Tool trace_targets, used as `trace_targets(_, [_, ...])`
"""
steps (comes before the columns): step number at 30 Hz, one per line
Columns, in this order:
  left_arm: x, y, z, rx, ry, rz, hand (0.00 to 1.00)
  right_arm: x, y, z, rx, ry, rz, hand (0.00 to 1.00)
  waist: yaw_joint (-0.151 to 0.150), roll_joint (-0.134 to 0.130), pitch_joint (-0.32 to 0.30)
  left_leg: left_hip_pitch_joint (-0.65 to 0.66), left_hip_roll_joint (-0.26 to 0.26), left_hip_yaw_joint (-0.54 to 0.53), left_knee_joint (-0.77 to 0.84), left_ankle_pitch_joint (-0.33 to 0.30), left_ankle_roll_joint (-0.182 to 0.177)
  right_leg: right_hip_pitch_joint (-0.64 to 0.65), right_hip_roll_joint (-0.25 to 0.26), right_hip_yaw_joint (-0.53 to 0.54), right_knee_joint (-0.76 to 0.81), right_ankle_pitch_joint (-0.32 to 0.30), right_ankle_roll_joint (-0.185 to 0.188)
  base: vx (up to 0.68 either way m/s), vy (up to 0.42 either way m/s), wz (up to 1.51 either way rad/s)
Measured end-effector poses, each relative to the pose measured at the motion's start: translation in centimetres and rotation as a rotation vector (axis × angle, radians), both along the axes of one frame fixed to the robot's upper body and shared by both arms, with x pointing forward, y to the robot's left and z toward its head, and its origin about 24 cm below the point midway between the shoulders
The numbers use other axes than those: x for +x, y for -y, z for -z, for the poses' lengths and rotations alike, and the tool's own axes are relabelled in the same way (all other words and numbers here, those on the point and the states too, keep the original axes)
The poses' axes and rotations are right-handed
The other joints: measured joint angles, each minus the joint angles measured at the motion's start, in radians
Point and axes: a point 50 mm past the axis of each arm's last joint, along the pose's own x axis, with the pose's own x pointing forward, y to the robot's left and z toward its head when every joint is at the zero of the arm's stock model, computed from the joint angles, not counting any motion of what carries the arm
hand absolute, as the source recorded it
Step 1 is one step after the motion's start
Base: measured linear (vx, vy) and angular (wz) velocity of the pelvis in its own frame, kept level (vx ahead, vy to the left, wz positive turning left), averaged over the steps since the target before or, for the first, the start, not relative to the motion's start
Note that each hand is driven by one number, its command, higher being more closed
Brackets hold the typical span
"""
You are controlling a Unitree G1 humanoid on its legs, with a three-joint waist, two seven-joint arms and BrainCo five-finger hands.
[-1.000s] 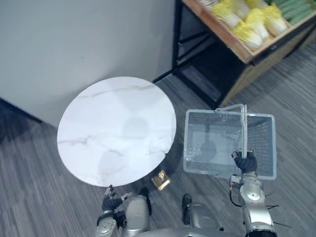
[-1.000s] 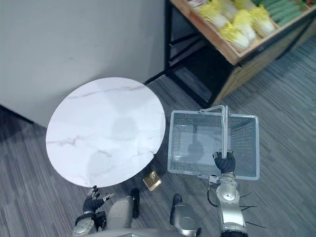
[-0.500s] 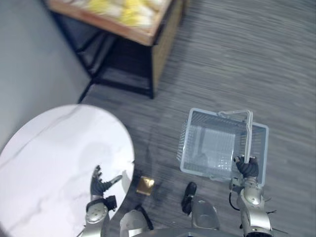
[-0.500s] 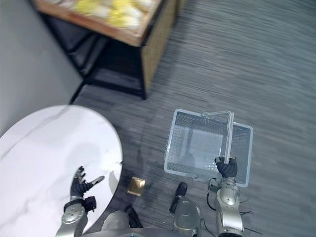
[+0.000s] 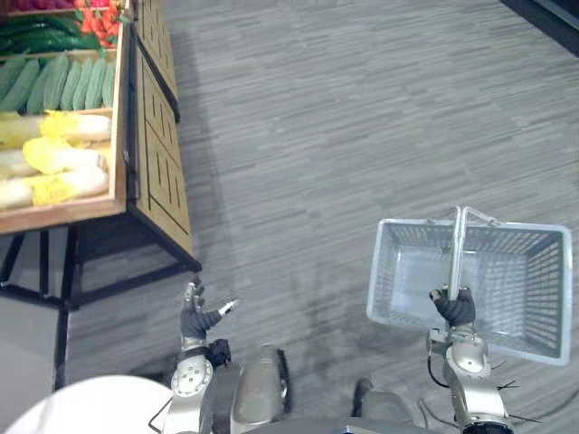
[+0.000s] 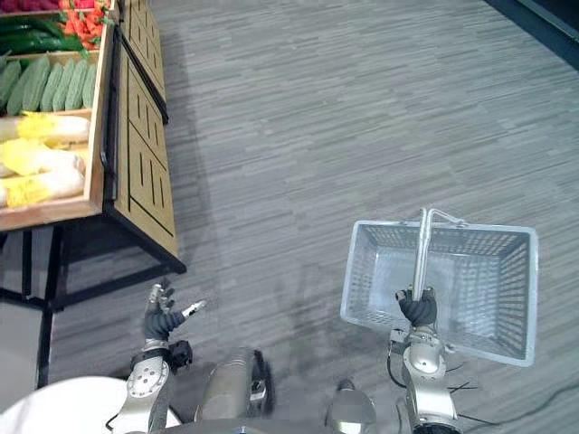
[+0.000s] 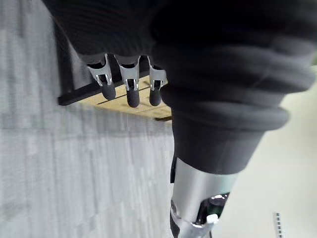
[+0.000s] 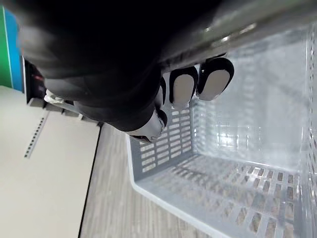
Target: Pick vegetable in the basket
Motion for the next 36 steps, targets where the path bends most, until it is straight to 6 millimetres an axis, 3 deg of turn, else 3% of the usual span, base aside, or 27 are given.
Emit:
trace_targets(1, [0.4, -0.6, -1.8, 0.046, 0.074, -0.039, 0.00, 0.3, -0.1, -0.2, 0.000, 0.016, 0.006, 1.00, -0.004, -0.022, -0.005, -0.016, -0.028, 0.002, 0.014, -0.004, 0.034, 0.009, -0.001, -0.016, -0.033, 0.026, -0.006, 0.42, 0.060, 0.28])
trace_targets(3, [0.8, -0.8, -3.5, 0.079, 0.150, -0.098, 0.00, 0.5, -0.3, 0.0, 0.005, 0.011, 0.000, 1.00, 0.012, -0.025, -0.006, -0.029, -0.037, 0.021, 0.092, -0.054, 0.093, 0.046, -0.020, -0.032, -0.060, 0.061, 0.045, 0.55, 0.170, 0.11])
trace_targets(5, [0.5, -0.7, -4.0, 0.089, 0.170, -0.136, 0.00, 0.4, -0.8, 0.6, 0.024, -0.008, -0.002, 1.00, 0.022, -0.026, -0.006, 0.044, -0.056, 0.033, 0.074, -0.108, 0.101, 0.034, -0.054, -0.023, 0.090, 0.061, 0.075, 0.48, 0.237, 0.08])
trace_targets(6, [0.0, -1.1, -4.3, 0.112, 0.175, -0.165, 0.00, 0.3, -1.3, 1.3, 0.041, -0.034, -0.002, 1.00, 0.020, -0.031, -0.004, 0.121, -0.075, 0.028, 0.024, -0.144, 0.101, -0.041, -0.095, -0.011, 0.334, 0.063, 0.109, 0.45, 0.211, 0.27])
trace_targets(7, [-0.3, -1.5, -4.5, 0.144, 0.179, -0.183, 0.00, -0.2, -1.7, 2.0, 0.066, -0.061, 0.001, 1.00, 0.014, -0.047, -0.003, 0.189, -0.105, 0.000, -0.016, -0.157, 0.105, -0.136, -0.142, 0.010, 0.612, 0.106, 0.120, 0.44, 0.165, 0.44])
trace_targets(8, [-0.3, -1.6, -4.6, 0.157, 0.181, -0.185, 0.00, -0.6, -1.9, 2.3, 0.076, -0.075, 0.002, 1.00, 0.010, -0.050, -0.002, 0.221, -0.114, -0.018, -0.032, -0.163, 0.112, -0.176, -0.147, 0.017, 0.726, 0.096, 0.097, 0.58, 0.054, 0.84])
trace_targets(9, [-0.4, -1.8, -4.9, 0.194, 0.186, -0.207, 0.00, -0.9, -2.3, 2.7, 0.089, -0.090, -0.008, 1.00, -0.011, -0.048, -0.002, 0.280, -0.120, -0.062, -0.068, -0.167, 0.116, -0.238, -0.139, 0.012, 0.873, 0.053, 0.038, 0.39, -0.004, 0.80])
trace_targets(10, [-0.5, -1.9, -5.0, 0.208, 0.186, -0.218, 0.00, -0.9, -2.5, 2.7, 0.092, -0.091, -0.016, 1.00, -0.014, -0.045, -0.003, 0.309, -0.120, -0.084, -0.088, -0.167, 0.116, -0.266, -0.131, -0.008, 0.895, 0.025, 0.007, 0.62, -0.040, 0.90])
trace_targets(11, [-0.7, -1.9, -5.1, 0.214, 0.194, -0.237, 0.00, -0.8, -2.8, 2.7, 0.089, -0.089, -0.030, 1.00, -0.020, -0.039, -0.004, 0.364, -0.110, -0.111, -0.134, -0.167, 0.115, -0.316, -0.118, -0.057, 0.865, -0.017, -0.047, 0.42, -0.050, 0.69])
trace_targets(13, [-0.7, -1.9, -5.4, 0.227, 0.202, -0.249, 0.00, -0.4, -3.2, 2.4, 0.086, -0.076, -0.064, 1.00, -0.018, -0.025, -0.002, 0.425, -0.083, -0.165, -0.163, -0.167, 0.114, -0.400, -0.079, -0.100, 0.707, -0.070, -0.112, 0.51, -0.112, 0.73])
trace_targets(14, [-0.6, -1.8, -5.4, 0.222, 0.206, -0.252, 0.00, -0.2, -3.3, 2.3, 0.087, -0.068, -0.067, 1.00, -0.021, -0.016, -0.001, 0.435, -0.067, -0.184, -0.165, -0.167, 0.114, -0.427, -0.049, -0.084, 0.631, -0.069, -0.116, 0.61, -0.223, 1.02])
trace_targets(15, [-0.2, -1.6, -5.6, 0.212, 0.220, -0.251, 0.00, 0.2, -3.3, 2.0, 0.085, -0.052, -0.070, 1.00, -0.037, 0.003, -0.001, 0.454, -0.031, -0.231, -0.164, -0.169, 0.111, -0.476, 0.034, -0.007, 0.404, -0.018, -0.099, 0.63, -0.272, 1.10])
trace_targets(17, [0.3, -1.4, -5.9, 0.212, 0.244, -0.238, 0.00, -0.1, -3.2, 1.8, 0.081, -0.044, -0.065, 1.00, -0.039, -0.008, -0.005, 0.485, -0.018, -0.269, -0.145, -0.195, 0.055, -0.476, 0.080, 0.104, 0.165, 0.115, -0.082, 0.60, -0.317, 1.21])
trace_targets(18, [0.5, -1.3, -6.0, 0.215, 0.247, -0.228, 0.00, -0.6, -3.1, 1.9, 0.078, -0.051, -0.060, 1.00, -0.042, -0.026, -0.011, 0.507, -0.015, -0.315, -0.100, -0.254, -0.013, -0.454, 0.083, 0.152, 0.109, 0.324, -0.066, 0.58, -0.340, 1.13])
trace_targets(19, [0.8, -0.4, -4.9, 0.178, 0.208, -0.216, 0.00, -0.3, -2.3, 1.7, 0.051, -0.060, -0.059, 1.00, -0.033, 0.031, -0.019, 0.502, 0.037, -0.341, -0.033, -0.261, -0.022, -0.462, 0.107, 0.112, 0.226, 0.244, -0.097, 0.58, -0.345, 1.00])
trace_targets(20, [0.8, -0.2, -4.7, 0.174, 0.201, -0.208, 0.00, 0.0, -2.3, 1.5, 0.047, -0.047, -0.062, 1.00, -0.035, 0.037, -0.022, 0.484, 0.042, -0.355, 0.014, -0.236, -0.038, -0.464, 0.106, 0.096, 0.264, 0.204, -0.108, 0.54, -0.325, 0.70])
trace_targets(21, [0.8, 0.2, -4.6, 0.169, 0.197, -0.191, 0.00, 0.4, -2.6, 1.1, 0.047, -0.029, -0.071, 1.00, -0.033, 0.038, -0.023, 0.432, 0.048, -0.365, 0.129, -0.159, -0.061, -0.443, 0.096, 0.057, 0.298, 0.147, -0.121, 0.51, -0.331, 0.78])
trace_targets(22, [0.8, 0.4, -4.6, 0.166, 0.194, -0.178, 0.00, 0.3, -2.8, 1.1, 0.055, -0.026, -0.069, 1.00, -0.030, 0.037, -0.021, 0.360, 0.066, -0.331, 0.281, -0.027, -0.070, -0.385, 0.096, 0.030, 0.280, 0.114, -0.136, 0.49, -0.312, 0.77])
trace_targets(23, [0.7, 0.4, -4.5, 0.166, 0.190, -0.173, 0.00, 0.3, -2.9, 1.1, 0.061, -0.025, -0.066, 1.00, -0.023, 0.037, -0.019, 0.321, 0.093, -0.297, 0.362, 0.048, -0.073, -0.343, 0.100, 0.013, 0.253, 0.106, -0.143, 0.50, -0.276, 0.80])
trace_targets(24, [0.6, 0.6, -4.4, 0.159, 0.188, -0.160, 0.00, 0.1, -3.1, 1.2, 0.079, -0.019, -0.040, 1.00, -0.010, 0.043, -0.016, 0.248, 0.149, -0.216, 0.502, 0.010, -0.076, -0.243, 0.114, -0.029, 0.177, 0.102, -0.149, 0.39, -0.193, 0.63])
trace_targets(26, [0.6, 0.8, -4.4, 0.152, 0.199, -0.151, 0.00, -0.3, -2.4, 0.9, 0.086, 0.003, 0.016, 1.00, 0.012, 0.023, -0.004, 0.155, 0.174, -0.086, 0.558, -0.066, -0.046, -0.112, 0.114, -0.077, 0.067, 0.102, -0.149, 0.48, -0.189, 0.81])
trace_targets(28, [0.4, 0.7, -4.4, 0.152, 0.194, -0.155, 0.00, -0.2, -1.5, 0.5, 0.078, 0.027, 0.063, 1.00, 0.022, 0.027, -0.007, 0.071, 0.148, 0.008, 0.450, -0.119, -0.026, -0.036, 0.113, -0.123, -0.009, 0.102, -0.148, 0.44, -0.095, 0.73])
trace_targets(31, [-0.1, 0.0, -4.2, 0.164, 0.175, -0.170, 0.00, 0.0, 0.8, -0.3, 0.049, 0.067, 0.154, 1.00, 0.020, 0.024, -0.005, -0.007, 0.082, 0.159, 0.102, -0.103, -0.045, 0.049, 0.091, -0.199, -0.070, 0.071, -0.106, 0.36, 0.056, 0.66])
trace_targets(32, [-0.2, -0.1, -4.4, 0.169, 0.182, -0.175, 0.00, -0.5, 1.8, 0.2, 0.031, 0.036, 0.184, 1.00, 0.022, 0.023, -0.008, 0.010, 0.068, 0.228, -0.023, -0.015, 0.008, 0.091, 0.084, -0.226, -0.072, 0.038, -0.063, 0.47, 0.135, 0.49])
trace_targets(33, [-0.5, -0.3, -4.5, 0.174, 0.183, -0.182, 0.00, -0.7, 2.0, 0.6, 0.029, 0.014, 0.192, 1.00, 0.024, 0.014, -0.014, 0.022, 0.064, 0.242, -0.023, 0.015, 0.060, 0.101, 0.076, -0.227, -0.069, 0.022, -0.047, 0.41, 0.139, 0.39])
trace_targets(35, [-0.7, -0.5, -4.5, 0.187, 0.176, -0.191, 0.00, -1.5, 2.0, 1.8, 0.045, -0.038, 0.215, 1.00, 0.021, -0.030, -0.047, 0.024, 0.004, 0.238, 0.000, -0.028, 0.117, 0.111, 0.018, -0.248, -0.007, -0.024, -0.006, 0.44, 0.134, 0.43])
trace_targets(36, [-0.7, -0.2, -4.3, 0.189, 0.169, -0.178, 0.00, -2.1, 2.2, 2.5, 0.053, -0.070, 0.239, 1.00, 0.018, -0.042, -0.047, 0.043, -0.028, 0.223, 0.000, -0.054, 0.133, 0.076, -0.035, -0.250, 0.139, -0.045, 0.023, 0.60, 0.201, 0.68])
